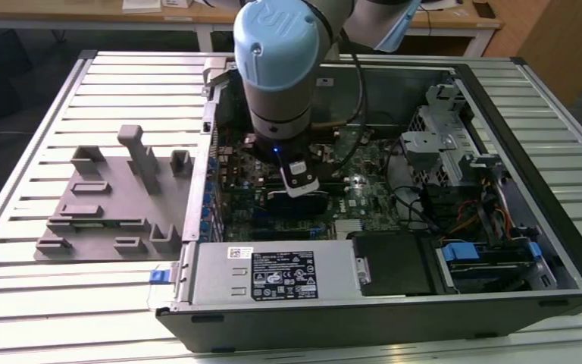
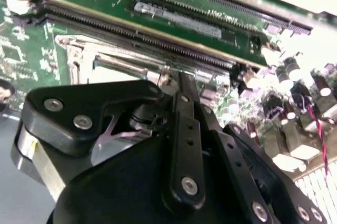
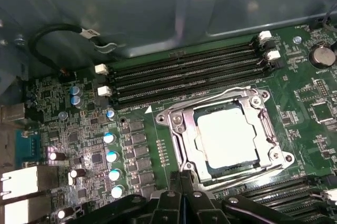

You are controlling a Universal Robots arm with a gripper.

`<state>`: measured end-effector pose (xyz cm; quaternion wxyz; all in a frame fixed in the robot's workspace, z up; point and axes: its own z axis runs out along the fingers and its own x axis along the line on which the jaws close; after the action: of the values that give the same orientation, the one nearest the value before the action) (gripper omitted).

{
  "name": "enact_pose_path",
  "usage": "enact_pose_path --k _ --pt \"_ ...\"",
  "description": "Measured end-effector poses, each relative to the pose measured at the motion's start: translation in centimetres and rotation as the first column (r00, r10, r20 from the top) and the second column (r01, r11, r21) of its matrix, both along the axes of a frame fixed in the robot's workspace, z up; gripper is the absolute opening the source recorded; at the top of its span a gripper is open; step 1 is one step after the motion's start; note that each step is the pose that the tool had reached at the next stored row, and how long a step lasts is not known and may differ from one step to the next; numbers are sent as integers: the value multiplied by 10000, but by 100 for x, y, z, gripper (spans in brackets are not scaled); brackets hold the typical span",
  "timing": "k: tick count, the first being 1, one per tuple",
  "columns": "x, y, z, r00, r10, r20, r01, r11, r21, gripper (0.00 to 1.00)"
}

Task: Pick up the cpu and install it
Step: 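Install the second cpu locking lever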

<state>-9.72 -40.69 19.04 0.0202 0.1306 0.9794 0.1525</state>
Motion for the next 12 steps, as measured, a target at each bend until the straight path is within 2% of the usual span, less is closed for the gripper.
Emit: enact_pose_path --k 6,8,12 --pt "0 1 233 10000 0 -1 0 10000 8 11" --pt "13 3 253 10000 -5 1 5 10000 -33 11" --pt "98 14 254 10000 -69 0 69 9998 -211 11"
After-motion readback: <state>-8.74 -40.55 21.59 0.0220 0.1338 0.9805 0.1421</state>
